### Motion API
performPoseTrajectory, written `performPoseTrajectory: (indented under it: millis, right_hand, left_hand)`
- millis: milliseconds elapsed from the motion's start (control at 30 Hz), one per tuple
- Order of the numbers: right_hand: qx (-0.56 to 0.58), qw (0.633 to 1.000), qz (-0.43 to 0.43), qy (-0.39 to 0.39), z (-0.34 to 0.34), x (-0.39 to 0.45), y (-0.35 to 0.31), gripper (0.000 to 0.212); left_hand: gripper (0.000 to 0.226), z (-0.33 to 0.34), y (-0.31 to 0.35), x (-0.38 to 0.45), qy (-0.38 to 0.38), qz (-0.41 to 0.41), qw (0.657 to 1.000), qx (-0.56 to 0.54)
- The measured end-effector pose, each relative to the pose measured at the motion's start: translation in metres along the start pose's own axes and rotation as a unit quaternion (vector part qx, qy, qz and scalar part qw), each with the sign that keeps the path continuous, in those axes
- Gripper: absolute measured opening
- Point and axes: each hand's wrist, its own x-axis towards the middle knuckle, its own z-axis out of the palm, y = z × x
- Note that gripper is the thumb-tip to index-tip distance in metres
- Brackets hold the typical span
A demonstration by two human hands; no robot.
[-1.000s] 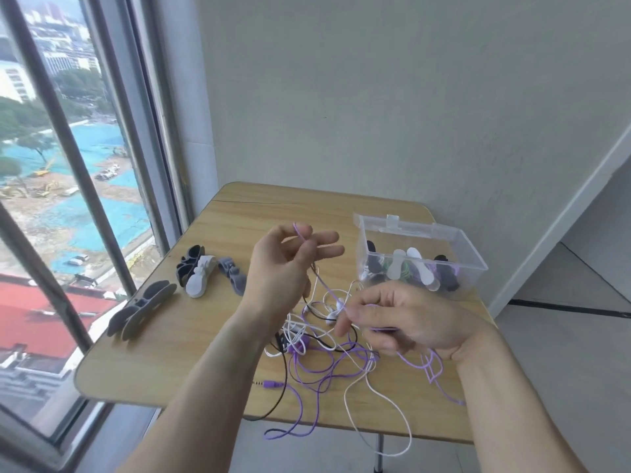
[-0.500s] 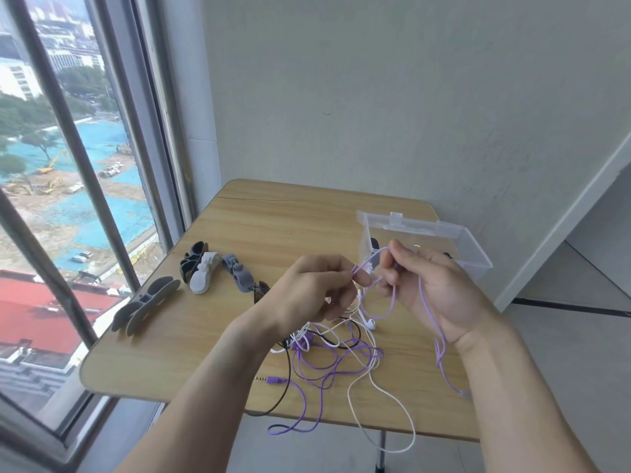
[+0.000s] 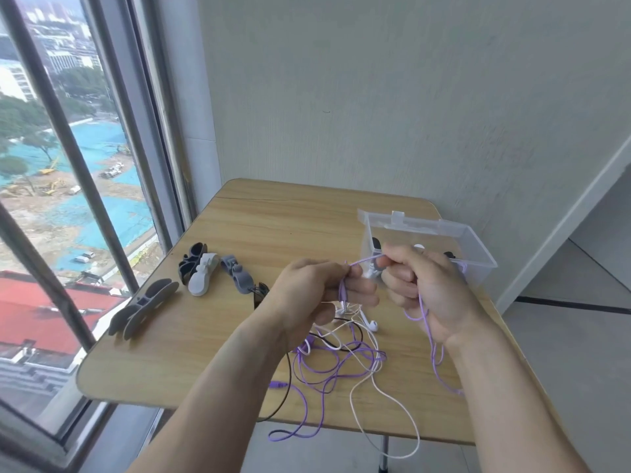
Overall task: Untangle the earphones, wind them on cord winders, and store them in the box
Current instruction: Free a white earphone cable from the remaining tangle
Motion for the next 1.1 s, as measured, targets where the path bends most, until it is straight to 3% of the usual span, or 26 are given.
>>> performPoseTrajectory:
  millis: [133, 267, 367, 467, 533, 600, 700, 833, 967, 1100]
  right_hand:
    - [-0.019, 0.996, -0.011, -0.092, -0.002, -0.004, -0.001, 0.022]
    - [-0.08, 0.981, 0.026, -0.176, -0.002, -0.01, -0.002, 0.02]
    - [-0.1, 0.974, 0.034, -0.202, -0.004, -0.012, -0.005, 0.021]
    - [-0.079, 0.981, 0.021, -0.176, -0.003, -0.01, -0.005, 0.019]
    - [-0.036, 0.99, 0.006, -0.139, -0.002, -0.006, -0.005, 0.02]
    - [0.002, 0.998, 0.009, -0.066, -0.004, 0.0, -0.005, 0.022]
    - [0.013, 0.999, 0.031, 0.042, -0.01, 0.007, -0.001, 0.029]
    - [-0.065, 0.994, 0.058, 0.06, -0.014, 0.01, 0.006, 0.028]
    - [-0.158, 0.98, 0.116, 0.029, -0.026, 0.01, 0.009, 0.029]
    - [-0.295, 0.949, 0.102, 0.051, -0.047, 0.009, 0.006, 0.048]
  left_hand:
    - [0.016, -0.002, -0.013, 0.013, 0.113, -0.022, 0.982, -0.153]
    - [0.022, -0.004, -0.012, 0.017, 0.138, -0.043, 0.948, -0.282]
    - [0.02, -0.003, -0.008, 0.014, 0.121, -0.033, 0.962, -0.241]
    - [0.016, 0.002, -0.006, 0.006, 0.072, 0.004, 0.997, -0.03]
    - [0.02, 0.005, -0.006, 0.0, -0.001, 0.024, 0.994, 0.102]
    - [0.025, 0.008, -0.005, -0.004, -0.086, 0.033, 0.981, 0.168]
    - [0.03, 0.007, -0.003, -0.006, -0.133, 0.018, 0.979, 0.157]
    - [0.031, 0.005, 0.002, -0.004, -0.126, -0.004, 0.991, 0.053]
    - [0.031, 0.0, 0.0, 0.002, -0.015, 0.05, 0.996, 0.069]
    - [0.027, -0.012, 0.004, 0.004, 0.055, 0.088, 0.995, 0.016]
